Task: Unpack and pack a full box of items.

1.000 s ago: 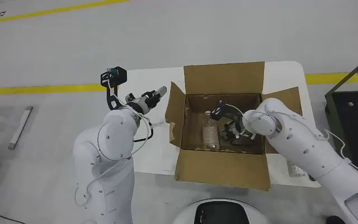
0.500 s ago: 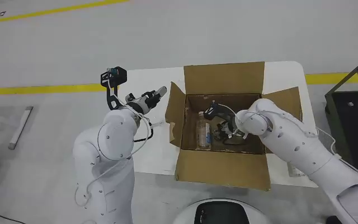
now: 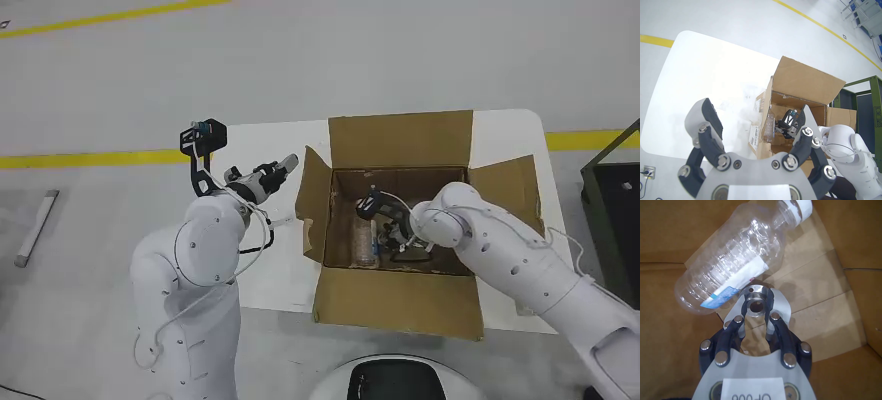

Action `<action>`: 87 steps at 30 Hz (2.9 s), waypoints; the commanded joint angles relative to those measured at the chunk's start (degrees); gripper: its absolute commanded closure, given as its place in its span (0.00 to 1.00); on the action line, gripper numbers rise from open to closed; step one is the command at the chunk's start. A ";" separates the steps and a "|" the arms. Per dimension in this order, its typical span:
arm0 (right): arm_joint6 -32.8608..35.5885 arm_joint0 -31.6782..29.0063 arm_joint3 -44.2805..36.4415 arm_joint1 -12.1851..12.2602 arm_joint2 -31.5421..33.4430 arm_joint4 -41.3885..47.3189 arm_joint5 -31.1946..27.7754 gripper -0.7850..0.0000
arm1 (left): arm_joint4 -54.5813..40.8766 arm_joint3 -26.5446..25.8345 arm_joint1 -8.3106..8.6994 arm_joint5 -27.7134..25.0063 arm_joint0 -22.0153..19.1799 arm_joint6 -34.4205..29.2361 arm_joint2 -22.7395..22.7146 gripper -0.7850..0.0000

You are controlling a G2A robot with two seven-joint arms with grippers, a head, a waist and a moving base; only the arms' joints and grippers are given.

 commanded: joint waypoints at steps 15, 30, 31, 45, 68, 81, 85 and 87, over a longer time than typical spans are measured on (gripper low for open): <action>2.10 -0.07 -2.05 1.41 7.33 4.21 -3.20 0.65 | 0.00 0.00 0.00 0.00 0.00 0.00 0.00 0.00; 9.18 -15.56 -25.08 12.35 57.47 -3.35 4.38 1.00 | 0.00 0.00 0.00 0.00 0.00 0.00 0.00 0.00; 10.05 -16.83 -25.99 12.71 59.03 -6.30 5.40 1.00 | 0.00 0.00 0.00 0.00 0.00 0.00 0.00 0.00; 22.43 -28.57 -24.63 14.00 60.41 -26.99 18.15 1.00 | 0.00 0.00 0.00 0.00 0.00 0.00 0.00 0.00; 25.10 -45.24 -39.15 14.66 64.69 -20.52 23.04 1.00 | 0.00 0.00 0.00 0.00 0.00 0.00 0.00 0.00; 25.10 -54.92 -48.40 17.99 64.28 -10.73 28.57 1.00 | 0.00 0.00 0.00 0.00 0.00 0.00 0.00 0.00; 25.10 -54.92 -48.40 17.99 64.28 -10.73 28.57 1.00 | 0.00 0.00 0.00 0.00 0.00 0.00 0.00 0.00; 25.10 -54.92 -48.40 17.99 64.28 -10.73 28.57 1.00 | 0.00 0.00 0.00 0.00 0.00 0.00 0.00 0.00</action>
